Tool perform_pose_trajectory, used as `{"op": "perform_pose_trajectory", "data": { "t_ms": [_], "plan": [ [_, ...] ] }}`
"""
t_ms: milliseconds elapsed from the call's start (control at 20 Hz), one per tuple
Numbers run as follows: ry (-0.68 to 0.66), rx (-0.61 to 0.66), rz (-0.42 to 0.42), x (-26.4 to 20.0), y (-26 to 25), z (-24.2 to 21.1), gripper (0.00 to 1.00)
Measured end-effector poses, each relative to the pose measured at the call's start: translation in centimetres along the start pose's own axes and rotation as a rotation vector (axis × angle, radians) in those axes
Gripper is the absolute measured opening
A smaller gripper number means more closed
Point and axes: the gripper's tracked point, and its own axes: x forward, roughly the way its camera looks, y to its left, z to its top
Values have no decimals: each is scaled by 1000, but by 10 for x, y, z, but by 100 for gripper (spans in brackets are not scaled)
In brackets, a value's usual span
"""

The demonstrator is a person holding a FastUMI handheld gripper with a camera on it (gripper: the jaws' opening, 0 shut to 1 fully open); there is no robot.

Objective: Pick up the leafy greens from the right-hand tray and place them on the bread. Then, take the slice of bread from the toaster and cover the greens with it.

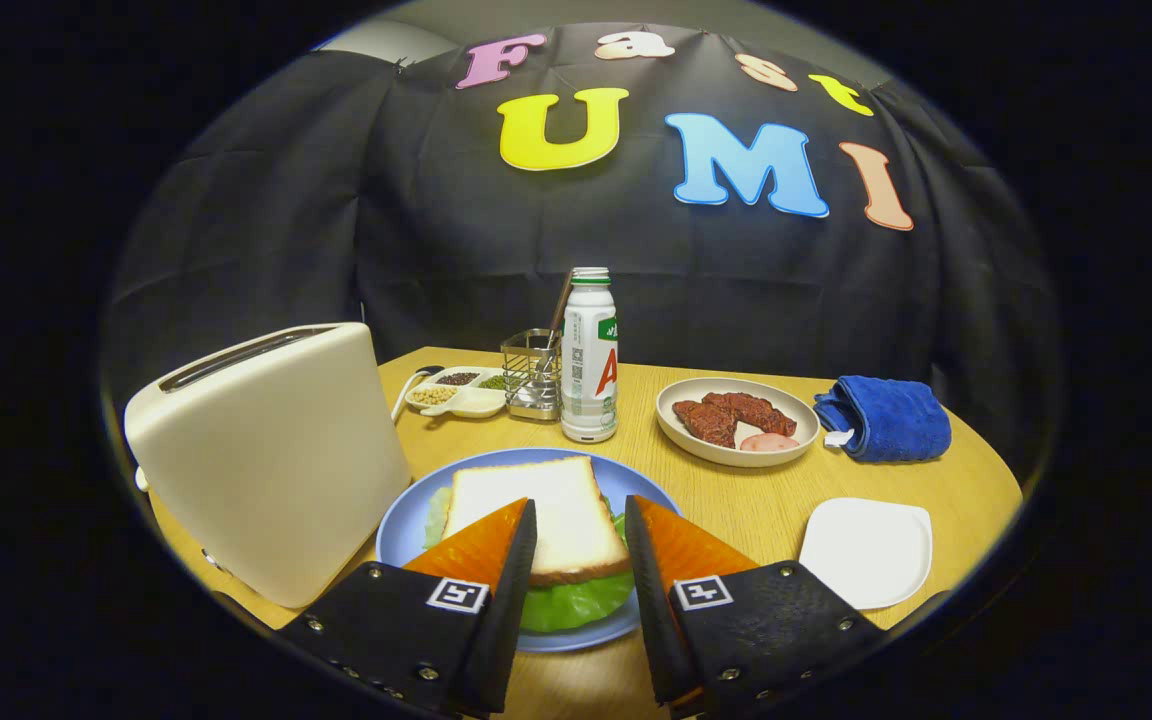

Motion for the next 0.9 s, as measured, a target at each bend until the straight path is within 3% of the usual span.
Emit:
{"op": "perform_pose_trajectory", "data": {
  "t_ms": [400,750,900],
  "plan": [
    [-188,-32,-33,-49,-43,51,53],
    [-261,2,-68,-74,-108,68,53],
    [-252,7,-33,-83,-137,66,53]
  ]
}}
